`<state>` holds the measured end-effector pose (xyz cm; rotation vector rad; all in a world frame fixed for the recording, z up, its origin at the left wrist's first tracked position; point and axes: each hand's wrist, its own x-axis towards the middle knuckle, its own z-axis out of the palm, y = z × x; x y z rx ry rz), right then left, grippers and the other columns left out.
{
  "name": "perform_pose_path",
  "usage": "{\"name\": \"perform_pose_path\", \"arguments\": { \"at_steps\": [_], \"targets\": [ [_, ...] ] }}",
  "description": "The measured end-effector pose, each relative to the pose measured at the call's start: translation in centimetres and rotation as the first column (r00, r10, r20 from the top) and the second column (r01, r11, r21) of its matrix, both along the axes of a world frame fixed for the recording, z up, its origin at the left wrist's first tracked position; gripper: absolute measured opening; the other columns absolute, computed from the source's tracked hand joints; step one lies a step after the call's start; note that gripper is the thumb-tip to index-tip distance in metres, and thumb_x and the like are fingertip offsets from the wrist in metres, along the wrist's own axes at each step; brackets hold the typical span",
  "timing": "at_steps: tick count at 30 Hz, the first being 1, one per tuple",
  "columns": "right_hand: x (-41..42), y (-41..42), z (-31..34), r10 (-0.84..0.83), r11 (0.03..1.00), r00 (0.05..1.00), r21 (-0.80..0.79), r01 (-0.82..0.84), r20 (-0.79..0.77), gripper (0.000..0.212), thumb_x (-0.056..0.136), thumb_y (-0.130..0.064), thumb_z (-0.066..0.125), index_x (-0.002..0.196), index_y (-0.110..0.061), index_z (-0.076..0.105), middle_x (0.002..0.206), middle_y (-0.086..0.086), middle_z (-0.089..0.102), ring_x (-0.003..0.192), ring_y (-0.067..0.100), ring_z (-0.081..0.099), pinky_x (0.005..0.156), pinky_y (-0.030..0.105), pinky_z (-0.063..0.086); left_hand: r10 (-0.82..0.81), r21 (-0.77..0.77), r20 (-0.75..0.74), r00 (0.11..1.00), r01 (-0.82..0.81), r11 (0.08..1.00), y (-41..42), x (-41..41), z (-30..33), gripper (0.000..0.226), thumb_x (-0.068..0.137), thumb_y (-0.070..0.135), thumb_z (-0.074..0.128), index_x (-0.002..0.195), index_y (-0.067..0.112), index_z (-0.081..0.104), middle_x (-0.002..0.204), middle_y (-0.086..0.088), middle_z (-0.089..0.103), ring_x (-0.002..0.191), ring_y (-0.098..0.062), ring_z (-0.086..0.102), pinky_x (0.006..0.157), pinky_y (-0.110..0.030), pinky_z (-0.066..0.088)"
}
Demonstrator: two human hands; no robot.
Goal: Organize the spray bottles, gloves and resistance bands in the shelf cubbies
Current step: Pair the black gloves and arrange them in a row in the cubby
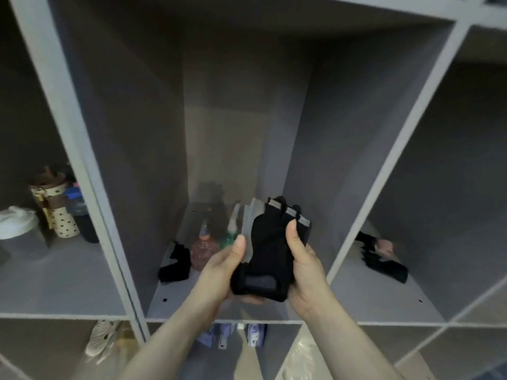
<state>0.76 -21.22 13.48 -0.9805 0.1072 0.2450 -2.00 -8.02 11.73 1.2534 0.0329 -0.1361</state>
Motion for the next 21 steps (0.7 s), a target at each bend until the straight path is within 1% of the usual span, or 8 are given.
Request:
{"name": "perform_pose_path", "arguments": {
  "at_steps": [2,4,6,10,13,16,18,21],
  "targets": [
    [-0.4,-1.5,-0.4,-0.028,0.999,0.999,-0.029,0.027,-0.041,0.060,0.078,-0.052,0.058,0.119,-0.008,0.062,0.110,0.015,0.071,0.101,0.030,0.069,0.084,0.042,0.057,-0.026,0.068,0.039,0.999,0.023,0.997,-1.4,-0.3,-0.5,0.035,0.088,0.033,0.053,0.111,0.008,0.062,0.090,-0.013,0.075,0.075,-0.031,0.072,0.050,-0.041,0.059],
    [-0.9,-3.0,-0.7,-0.035,0.999,0.996,-0.031,0.032,-0.079,0.065,0.078,-0.059,0.056,0.119,-0.010,0.063,0.113,0.016,0.070,0.104,0.031,0.067,0.090,0.045,0.053,-0.041,0.084,0.071,0.997,0.035,0.996,-2.9,-0.5,-1.1,0.025,0.092,0.017,0.053,0.113,0.006,0.060,0.089,-0.010,0.075,0.073,-0.028,0.072,0.052,-0.038,0.060],
    [-1.3,-4.7,-1.1,-0.042,0.999,0.995,-0.032,0.039,-0.092,0.060,0.080,-0.057,0.056,0.117,-0.011,0.065,0.113,0.015,0.070,0.104,0.031,0.067,0.088,0.044,0.053,-0.070,0.058,0.068,0.995,0.067,0.996,-4.1,-0.7,-1.5,0.024,0.093,0.009,0.051,0.116,0.008,0.059,0.098,-0.008,0.075,0.084,-0.027,0.072,0.057,-0.036,0.060],
    [-2.0,-7.8,-1.8,-0.096,0.995,0.994,-0.045,0.094,-0.050,0.057,0.079,-0.049,0.060,0.118,-0.009,0.063,0.111,0.016,0.071,0.104,0.031,0.067,0.094,0.048,0.050,-0.149,0.014,-0.012,0.989,0.150,0.989,-6.9,-1.2,-2.0,0.027,0.094,0.022,0.051,0.120,0.014,0.055,0.110,-0.013,0.070,0.089,-0.030,0.072,0.061,-0.043,0.061],
    [-2.1,-10.3,-2.5,-0.152,0.985,0.986,-0.088,0.145,-0.071,0.053,0.082,-0.051,0.058,0.113,-0.009,0.066,0.107,0.014,0.072,0.099,0.030,0.070,0.088,0.045,0.053,-0.232,0.013,-0.086,0.969,0.234,0.972,-9.3,-1.4,-2.8,0.042,0.084,0.042,0.063,0.120,0.022,0.052,0.113,-0.007,0.069,0.093,-0.024,0.071,0.061,-0.044,0.060],
    [-1.6,-13.9,-3.9,-0.185,0.980,0.976,-0.090,0.175,-0.117,0.061,0.079,-0.059,0.058,0.114,-0.010,0.066,0.109,0.015,0.072,0.101,0.033,0.068,0.091,0.048,0.052,-0.245,0.040,-0.107,0.964,0.251,0.967,-12.8,-1.2,-4.7,0.047,0.084,0.020,0.070,0.122,0.009,0.045,0.108,-0.017,0.068,0.083,-0.029,0.072,0.049,-0.037,0.058],
    [-1.0,-16.9,-5.3,-0.216,0.975,0.960,-0.100,0.201,-0.176,0.060,0.078,-0.060,0.057,0.111,-0.011,0.068,0.107,0.015,0.072,0.098,0.034,0.069,0.083,0.047,0.055,-0.204,0.056,-0.116,0.972,0.212,0.976,-15.8,-0.6,-6.5,0.041,0.084,0.007,0.068,0.118,0.003,0.044,0.100,-0.022,0.068,0.069,-0.031,0.071,0.040,-0.030,0.053],
    [0.2,-21.9,-8.1,-0.223,0.974,0.935,-0.097,0.204,-0.274,0.061,0.082,-0.059,0.054,0.116,-0.010,0.063,0.114,0.018,0.069,0.103,0.037,0.066,0.081,0.048,0.054,-0.175,0.093,-0.155,0.972,0.191,0.977,-20.8,0.8,-8.7,0.031,0.084,0.005,0.068,0.107,0.003,0.048,0.093,-0.018,0.069,0.064,-0.028,0.069,0.040,-0.029,0.051]
  ]
}}
